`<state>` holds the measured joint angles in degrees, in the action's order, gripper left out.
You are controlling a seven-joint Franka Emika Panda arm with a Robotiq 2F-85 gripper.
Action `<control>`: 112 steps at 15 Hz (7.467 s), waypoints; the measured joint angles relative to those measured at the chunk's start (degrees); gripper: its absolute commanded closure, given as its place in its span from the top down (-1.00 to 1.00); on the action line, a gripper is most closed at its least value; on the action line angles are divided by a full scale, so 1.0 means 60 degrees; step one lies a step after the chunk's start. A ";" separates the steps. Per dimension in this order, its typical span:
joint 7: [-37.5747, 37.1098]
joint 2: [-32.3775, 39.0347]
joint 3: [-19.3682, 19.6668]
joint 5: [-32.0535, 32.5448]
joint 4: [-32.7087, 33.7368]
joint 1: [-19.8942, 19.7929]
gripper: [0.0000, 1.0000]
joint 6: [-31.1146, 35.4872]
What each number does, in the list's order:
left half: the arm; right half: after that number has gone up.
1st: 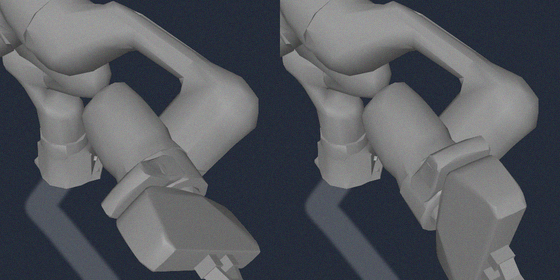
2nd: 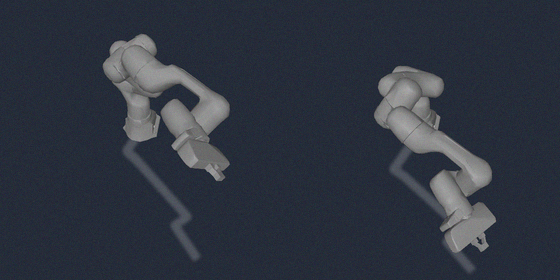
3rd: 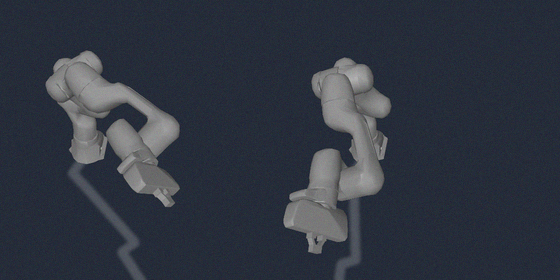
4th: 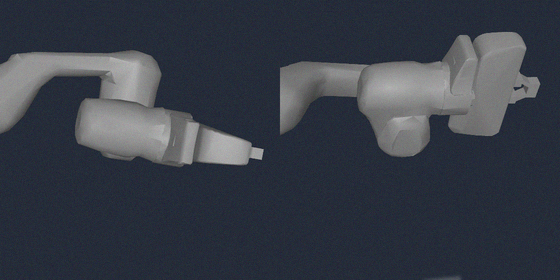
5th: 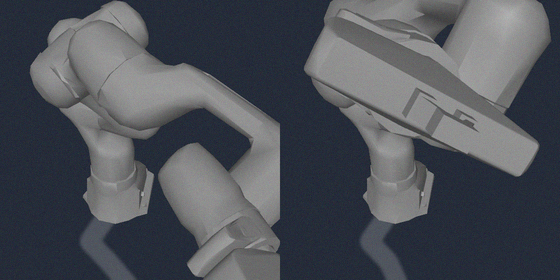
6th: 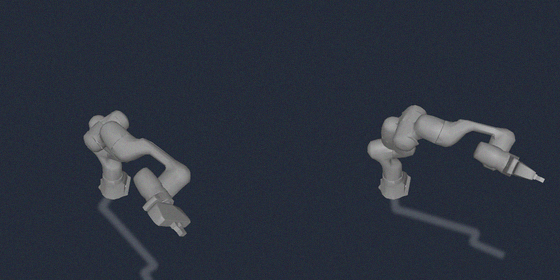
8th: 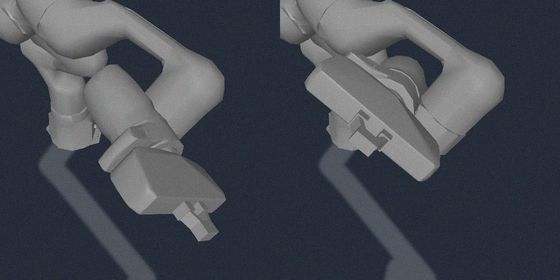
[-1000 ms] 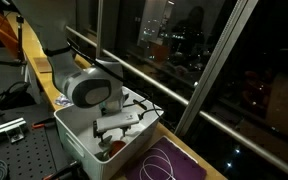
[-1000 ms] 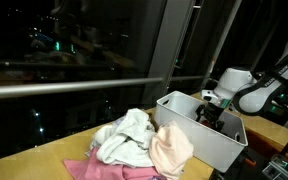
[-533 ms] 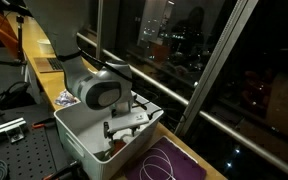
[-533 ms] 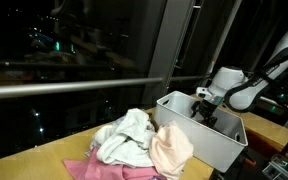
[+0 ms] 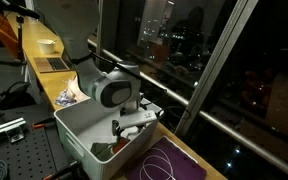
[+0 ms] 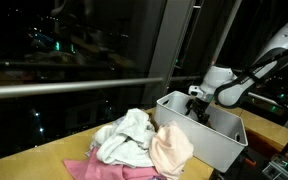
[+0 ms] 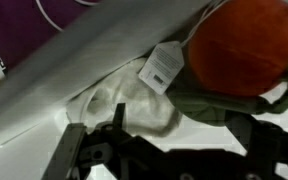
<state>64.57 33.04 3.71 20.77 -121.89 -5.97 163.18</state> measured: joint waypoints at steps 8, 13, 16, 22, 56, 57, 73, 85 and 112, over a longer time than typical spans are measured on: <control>0.0000 0.0516 -0.0374 -0.0109 0.1127 -0.0147 1.00 -0.1013; 0.0003 0.0878 -0.0584 -0.0451 0.1608 -0.0234 1.00 -0.1186; 0.0003 0.1151 -0.0794 -0.0837 0.2027 -0.0334 1.00 -0.1262; 0.0003 0.1697 -0.0845 -0.0980 0.2368 -0.0342 1.00 -0.1323; 0.0353 -0.4726 -0.1183 -0.2888 -0.1678 -0.0853 -1.00 -0.1824; 0.0365 -0.5234 -0.1214 -0.3105 -0.1854 -0.0642 -1.00 -0.1987; -0.2982 -0.5983 -0.3280 -0.2916 -0.0013 0.3868 -0.84 -0.4232; -0.2235 -0.5146 -0.2477 -0.2833 -0.0072 0.2573 1.00 -0.4705; 0.1386 -0.2470 0.0036 -0.1911 -0.3325 -0.0146 1.00 0.0611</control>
<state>72.88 18.22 3.92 9.30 -141.84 -6.85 166.84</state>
